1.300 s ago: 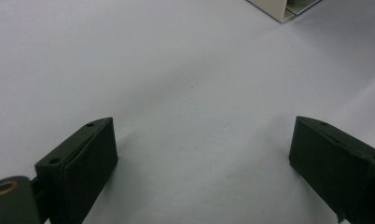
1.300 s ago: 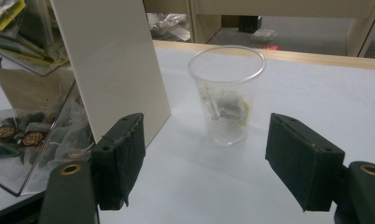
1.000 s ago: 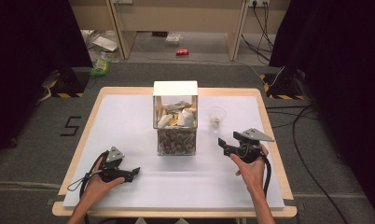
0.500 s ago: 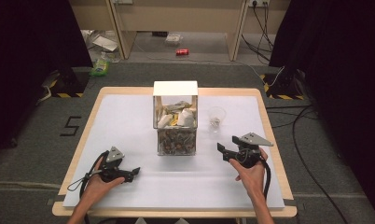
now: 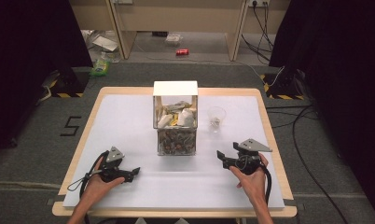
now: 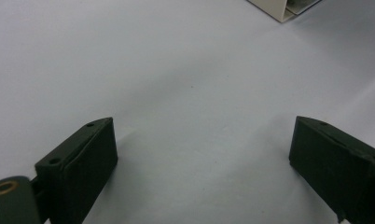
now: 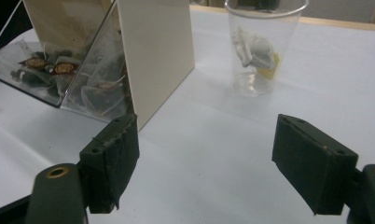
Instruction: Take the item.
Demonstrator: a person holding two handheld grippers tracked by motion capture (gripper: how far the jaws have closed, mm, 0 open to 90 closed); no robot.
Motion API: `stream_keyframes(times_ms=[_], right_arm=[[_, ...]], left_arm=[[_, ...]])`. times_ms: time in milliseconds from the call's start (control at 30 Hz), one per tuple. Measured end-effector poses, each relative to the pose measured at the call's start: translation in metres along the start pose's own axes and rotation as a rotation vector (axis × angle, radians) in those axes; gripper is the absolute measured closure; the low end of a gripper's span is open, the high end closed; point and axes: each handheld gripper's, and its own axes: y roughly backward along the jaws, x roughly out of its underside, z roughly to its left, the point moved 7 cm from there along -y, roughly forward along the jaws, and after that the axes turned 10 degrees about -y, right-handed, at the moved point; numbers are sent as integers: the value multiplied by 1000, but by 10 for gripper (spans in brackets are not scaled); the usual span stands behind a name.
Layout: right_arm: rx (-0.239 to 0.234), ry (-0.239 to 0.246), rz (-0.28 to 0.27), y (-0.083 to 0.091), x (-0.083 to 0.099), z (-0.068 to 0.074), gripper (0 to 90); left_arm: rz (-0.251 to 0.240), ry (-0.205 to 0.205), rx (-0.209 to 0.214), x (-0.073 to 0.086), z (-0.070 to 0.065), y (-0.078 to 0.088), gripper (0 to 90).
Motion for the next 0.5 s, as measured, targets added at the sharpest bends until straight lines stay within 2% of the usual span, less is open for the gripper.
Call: stream_keyframes(times_ms=[33, 133, 500], right_arm=[[3, 10, 1, 0, 1, -1, 219], [12, -10, 14, 1, 8, -1, 184], [14, -6, 50, 4, 25, -4, 185]], left_arm=[[-1, 0, -1, 0, 0, 0, 67], [-1, 0, -1, 0, 0, 0, 67], [-1, 0, -1, 0, 0, 0, 67]])
